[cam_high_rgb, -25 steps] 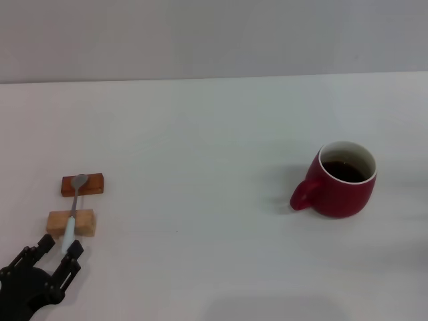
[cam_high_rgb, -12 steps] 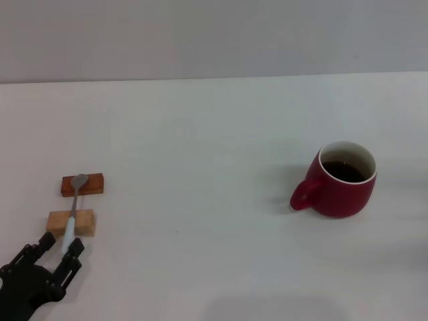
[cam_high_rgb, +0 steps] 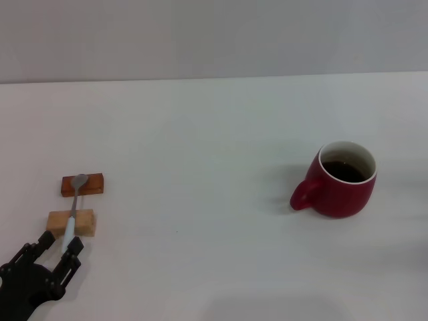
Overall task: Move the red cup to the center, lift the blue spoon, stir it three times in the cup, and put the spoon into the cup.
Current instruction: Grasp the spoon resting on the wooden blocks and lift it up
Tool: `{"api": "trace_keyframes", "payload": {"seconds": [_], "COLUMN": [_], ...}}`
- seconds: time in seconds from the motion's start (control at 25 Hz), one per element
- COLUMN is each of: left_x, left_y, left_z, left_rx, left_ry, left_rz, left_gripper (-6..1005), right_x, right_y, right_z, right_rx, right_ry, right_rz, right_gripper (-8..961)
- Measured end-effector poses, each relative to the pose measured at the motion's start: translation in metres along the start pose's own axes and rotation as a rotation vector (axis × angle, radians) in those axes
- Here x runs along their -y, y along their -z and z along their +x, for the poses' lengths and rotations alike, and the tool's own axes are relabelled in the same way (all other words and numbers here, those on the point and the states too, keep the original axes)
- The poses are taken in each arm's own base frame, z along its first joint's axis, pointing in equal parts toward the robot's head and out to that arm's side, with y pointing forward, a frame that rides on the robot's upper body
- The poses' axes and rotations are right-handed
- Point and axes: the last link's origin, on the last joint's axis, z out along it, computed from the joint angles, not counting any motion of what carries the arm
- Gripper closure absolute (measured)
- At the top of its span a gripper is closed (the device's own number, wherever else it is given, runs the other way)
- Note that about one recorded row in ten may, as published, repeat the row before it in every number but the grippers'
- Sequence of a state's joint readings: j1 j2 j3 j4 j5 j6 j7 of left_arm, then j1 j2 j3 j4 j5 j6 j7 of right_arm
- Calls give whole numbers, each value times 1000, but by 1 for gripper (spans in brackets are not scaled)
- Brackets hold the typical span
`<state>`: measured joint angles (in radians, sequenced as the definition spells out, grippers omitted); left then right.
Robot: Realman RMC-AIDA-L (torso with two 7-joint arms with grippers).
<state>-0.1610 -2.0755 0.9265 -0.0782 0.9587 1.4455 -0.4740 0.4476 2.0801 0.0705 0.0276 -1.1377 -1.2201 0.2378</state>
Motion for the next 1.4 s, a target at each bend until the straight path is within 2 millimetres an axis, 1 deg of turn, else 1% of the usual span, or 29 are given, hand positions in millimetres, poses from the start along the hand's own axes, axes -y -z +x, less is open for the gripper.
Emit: {"api": "trace_keyframes", "payload": {"seconds": [0.64, 0.84, 0.96, 1.4], "left_x": [0, -2, -2, -2], "left_y": [-1, -3, -3, -3], "left_z": [0, 0, 0, 0], "left_rx": [0, 1, 2, 2], "left_ry": [0, 4, 6, 6], "left_rz": [-3, -7, -7, -7], "left_gripper": [544, 551, 652, 661], "right_x": [0, 0, 0, 0], "right_y": [1, 1, 1, 1], "right_z": [1, 1, 1, 1], "right_rx": [-3, -3, -4, -4], "right_ry": [-1, 0, 0, 1], "right_rz": [1, 1, -1, -1], "right_gripper": [954, 955, 955, 955]}}
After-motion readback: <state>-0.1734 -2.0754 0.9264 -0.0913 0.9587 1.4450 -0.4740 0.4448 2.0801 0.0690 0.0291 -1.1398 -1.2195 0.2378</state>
